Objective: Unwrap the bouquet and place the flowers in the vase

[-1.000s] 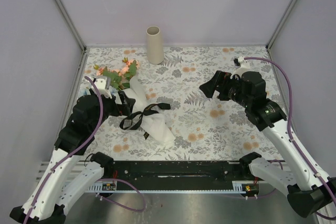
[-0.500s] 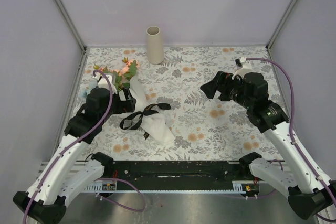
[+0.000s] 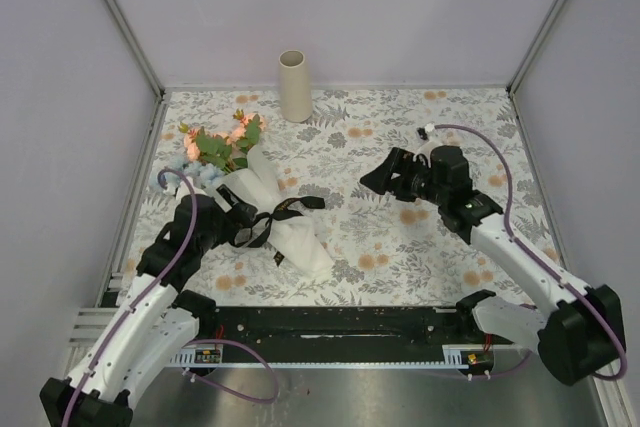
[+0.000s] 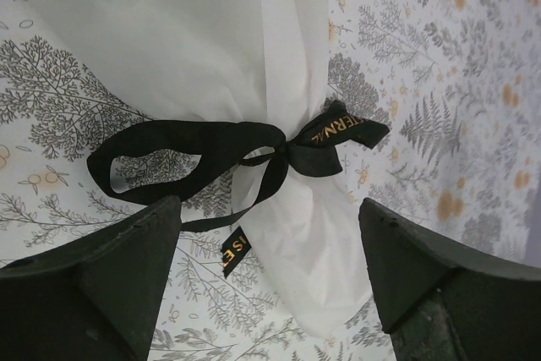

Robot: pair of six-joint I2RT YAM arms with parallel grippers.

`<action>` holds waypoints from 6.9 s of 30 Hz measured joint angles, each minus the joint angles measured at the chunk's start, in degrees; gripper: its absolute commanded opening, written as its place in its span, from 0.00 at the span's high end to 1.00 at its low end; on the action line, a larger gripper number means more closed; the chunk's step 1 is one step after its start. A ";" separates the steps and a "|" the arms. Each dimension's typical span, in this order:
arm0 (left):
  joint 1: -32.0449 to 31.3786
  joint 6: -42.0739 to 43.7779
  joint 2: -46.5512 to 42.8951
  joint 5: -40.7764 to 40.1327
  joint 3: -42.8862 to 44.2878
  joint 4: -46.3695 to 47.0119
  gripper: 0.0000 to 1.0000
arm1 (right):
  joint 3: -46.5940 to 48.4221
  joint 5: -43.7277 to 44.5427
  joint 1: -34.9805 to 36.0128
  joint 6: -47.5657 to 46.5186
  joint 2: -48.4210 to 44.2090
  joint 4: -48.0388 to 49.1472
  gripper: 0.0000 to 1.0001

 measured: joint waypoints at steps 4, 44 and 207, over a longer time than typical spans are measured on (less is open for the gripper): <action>1.09 -6.01 -4.11 -0.26 -3.89 2.10 0.14 | -2.12 -5.44 0.04 4.57 9.62 9.49 0.21; 2.29 -1.77 5.64 -1.40 -4.28 5.07 0.18 | -6.51 -18.80 15.80 4.92 37.99 30.75 0.80; 11.39 0.50 9.55 10.97 -11.98 12.33 1.00 | -12.44 4.00 17.66 -1.90 16.76 19.43 0.44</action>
